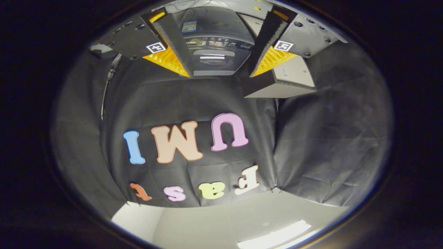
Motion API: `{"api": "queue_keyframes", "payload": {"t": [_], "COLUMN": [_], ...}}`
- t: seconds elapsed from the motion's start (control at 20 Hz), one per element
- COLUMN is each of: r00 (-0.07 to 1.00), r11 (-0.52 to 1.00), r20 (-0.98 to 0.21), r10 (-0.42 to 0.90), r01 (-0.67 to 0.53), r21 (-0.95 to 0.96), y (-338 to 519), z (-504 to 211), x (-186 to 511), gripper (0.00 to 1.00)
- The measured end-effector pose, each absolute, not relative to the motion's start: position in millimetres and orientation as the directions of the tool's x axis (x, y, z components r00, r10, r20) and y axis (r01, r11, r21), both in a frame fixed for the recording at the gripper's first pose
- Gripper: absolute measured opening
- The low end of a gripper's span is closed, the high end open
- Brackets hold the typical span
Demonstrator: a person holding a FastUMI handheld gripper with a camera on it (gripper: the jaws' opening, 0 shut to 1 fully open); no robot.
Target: Put the clothes into the washing machine and then close the washing machine lid.
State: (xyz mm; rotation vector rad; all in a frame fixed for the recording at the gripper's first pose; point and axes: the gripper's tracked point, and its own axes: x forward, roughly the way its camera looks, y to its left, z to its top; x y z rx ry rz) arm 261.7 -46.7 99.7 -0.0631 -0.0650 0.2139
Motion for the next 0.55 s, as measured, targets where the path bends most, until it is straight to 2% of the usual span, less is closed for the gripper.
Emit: {"api": "queue_keyframes", "payload": {"t": [0.55], "r00": [0.966], "r11": [0.967], "r20": [0.054], "r10": [0.254], "r01": [-0.253], "r21": [-0.032], "y": [-44.6], "z": [93.7], "x": [261.7], "gripper": [0.97]}}
